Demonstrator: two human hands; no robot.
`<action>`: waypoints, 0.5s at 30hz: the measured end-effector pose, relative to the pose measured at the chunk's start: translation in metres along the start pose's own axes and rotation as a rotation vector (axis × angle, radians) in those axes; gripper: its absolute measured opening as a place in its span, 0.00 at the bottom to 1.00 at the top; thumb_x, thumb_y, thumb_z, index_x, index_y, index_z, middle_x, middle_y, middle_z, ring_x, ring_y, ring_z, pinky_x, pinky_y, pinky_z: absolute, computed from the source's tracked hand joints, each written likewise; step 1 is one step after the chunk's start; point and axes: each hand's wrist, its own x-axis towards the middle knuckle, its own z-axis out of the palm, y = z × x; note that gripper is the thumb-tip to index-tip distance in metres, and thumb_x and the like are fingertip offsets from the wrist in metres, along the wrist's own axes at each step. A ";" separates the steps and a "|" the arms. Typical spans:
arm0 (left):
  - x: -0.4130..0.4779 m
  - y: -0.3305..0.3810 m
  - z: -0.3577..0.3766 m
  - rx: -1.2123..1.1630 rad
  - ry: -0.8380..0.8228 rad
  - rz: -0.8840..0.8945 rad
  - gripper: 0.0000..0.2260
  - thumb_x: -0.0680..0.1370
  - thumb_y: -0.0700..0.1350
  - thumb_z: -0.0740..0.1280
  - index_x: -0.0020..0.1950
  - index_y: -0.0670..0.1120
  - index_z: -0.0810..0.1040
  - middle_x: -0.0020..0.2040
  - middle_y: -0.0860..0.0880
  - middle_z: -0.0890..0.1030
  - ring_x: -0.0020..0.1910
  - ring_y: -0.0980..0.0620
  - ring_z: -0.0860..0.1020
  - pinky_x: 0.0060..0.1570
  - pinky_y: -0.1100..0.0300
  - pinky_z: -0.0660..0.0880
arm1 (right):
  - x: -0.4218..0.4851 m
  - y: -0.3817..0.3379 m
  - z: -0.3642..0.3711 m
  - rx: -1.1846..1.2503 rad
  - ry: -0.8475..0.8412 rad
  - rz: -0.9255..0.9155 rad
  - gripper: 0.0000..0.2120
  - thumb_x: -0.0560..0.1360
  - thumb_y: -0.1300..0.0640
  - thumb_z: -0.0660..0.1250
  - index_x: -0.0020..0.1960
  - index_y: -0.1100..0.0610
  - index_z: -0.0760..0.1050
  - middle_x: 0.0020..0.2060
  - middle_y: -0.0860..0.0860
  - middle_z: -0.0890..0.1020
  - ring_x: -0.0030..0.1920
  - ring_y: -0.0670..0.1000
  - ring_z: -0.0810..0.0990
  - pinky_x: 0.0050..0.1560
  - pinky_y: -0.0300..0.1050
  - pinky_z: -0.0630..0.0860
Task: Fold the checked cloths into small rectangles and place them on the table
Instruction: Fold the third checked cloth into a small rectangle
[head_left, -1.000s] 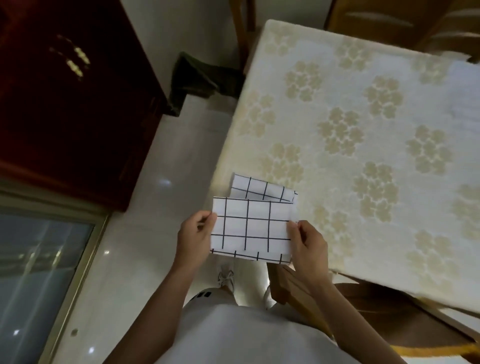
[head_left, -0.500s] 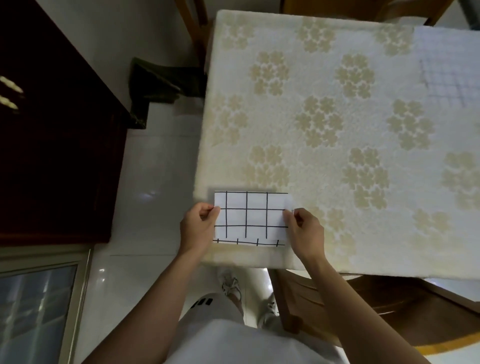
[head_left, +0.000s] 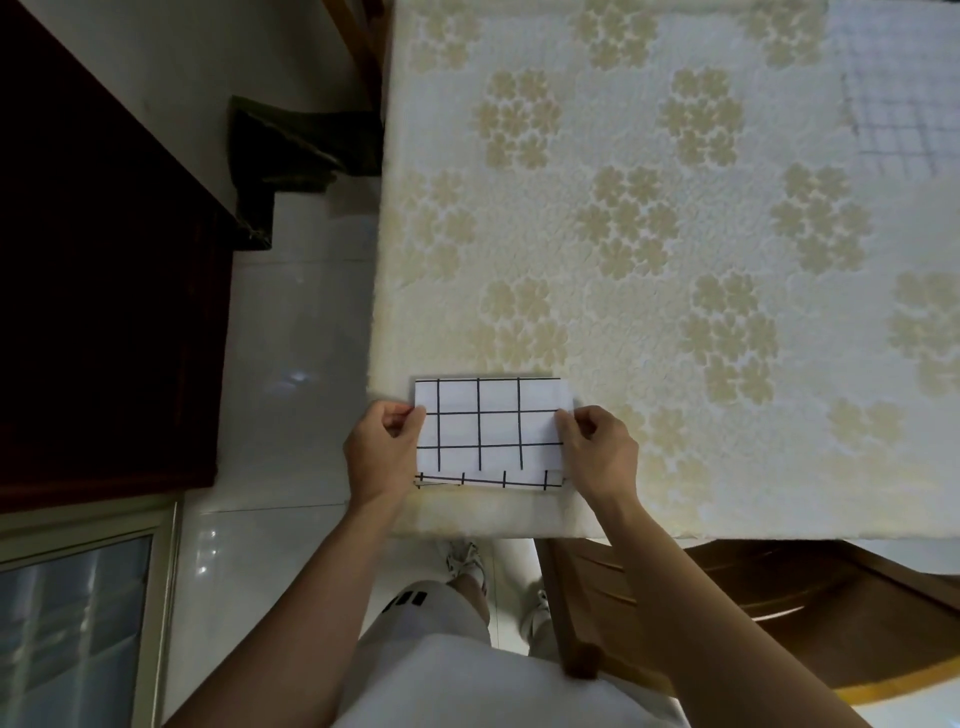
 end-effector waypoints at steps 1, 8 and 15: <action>0.001 0.001 -0.003 0.001 0.010 -0.002 0.04 0.78 0.45 0.71 0.46 0.46 0.79 0.39 0.55 0.79 0.39 0.56 0.77 0.35 0.77 0.65 | -0.001 0.000 -0.003 0.001 0.005 0.002 0.10 0.80 0.49 0.64 0.50 0.55 0.79 0.39 0.45 0.80 0.40 0.44 0.77 0.36 0.32 0.67; -0.004 0.017 -0.019 0.235 0.050 0.336 0.11 0.78 0.46 0.70 0.58 0.45 0.79 0.53 0.47 0.81 0.52 0.46 0.78 0.51 0.53 0.75 | -0.011 -0.009 -0.034 -0.267 0.141 -0.304 0.15 0.80 0.52 0.65 0.63 0.57 0.77 0.58 0.56 0.80 0.56 0.57 0.78 0.54 0.54 0.78; -0.038 0.063 -0.018 0.434 0.069 0.705 0.17 0.78 0.51 0.66 0.64 0.44 0.79 0.58 0.46 0.81 0.57 0.43 0.78 0.55 0.48 0.77 | -0.025 -0.033 -0.070 -0.423 0.276 -0.590 0.21 0.77 0.48 0.59 0.64 0.58 0.78 0.59 0.58 0.81 0.59 0.60 0.79 0.57 0.57 0.78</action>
